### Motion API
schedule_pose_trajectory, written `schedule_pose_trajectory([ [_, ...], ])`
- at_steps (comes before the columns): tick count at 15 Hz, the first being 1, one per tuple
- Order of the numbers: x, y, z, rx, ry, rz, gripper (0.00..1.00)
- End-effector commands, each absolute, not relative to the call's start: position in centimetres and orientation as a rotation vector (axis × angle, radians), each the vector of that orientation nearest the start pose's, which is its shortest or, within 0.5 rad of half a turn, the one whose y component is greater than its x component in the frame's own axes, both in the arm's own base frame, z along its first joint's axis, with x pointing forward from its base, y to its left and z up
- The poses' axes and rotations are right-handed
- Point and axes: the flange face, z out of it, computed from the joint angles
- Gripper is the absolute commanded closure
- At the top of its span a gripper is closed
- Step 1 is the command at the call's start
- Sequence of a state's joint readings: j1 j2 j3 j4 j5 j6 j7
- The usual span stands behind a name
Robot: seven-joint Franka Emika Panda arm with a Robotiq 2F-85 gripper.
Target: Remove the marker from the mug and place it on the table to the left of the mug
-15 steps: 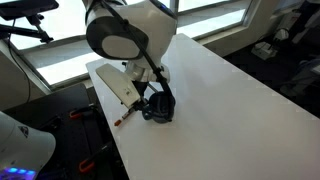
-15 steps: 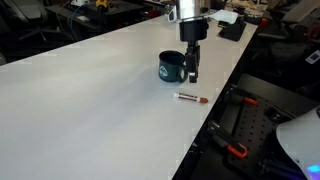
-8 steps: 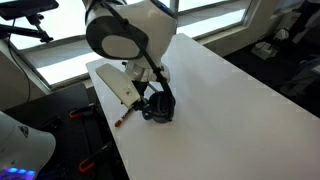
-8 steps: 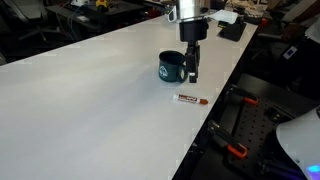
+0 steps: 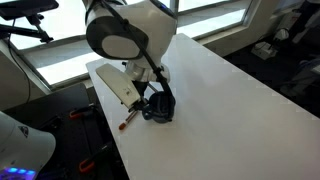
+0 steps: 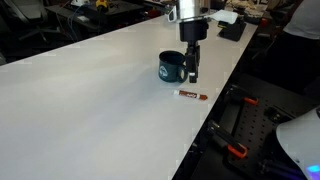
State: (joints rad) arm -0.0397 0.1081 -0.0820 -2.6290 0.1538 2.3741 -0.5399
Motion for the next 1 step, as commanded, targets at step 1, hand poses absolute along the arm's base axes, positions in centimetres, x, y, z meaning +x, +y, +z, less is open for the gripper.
schedule_pose_trajectory([
  [1, 38.51, -4.64, 18.69, -2.885, -0.417, 0.468, 0.56],
])
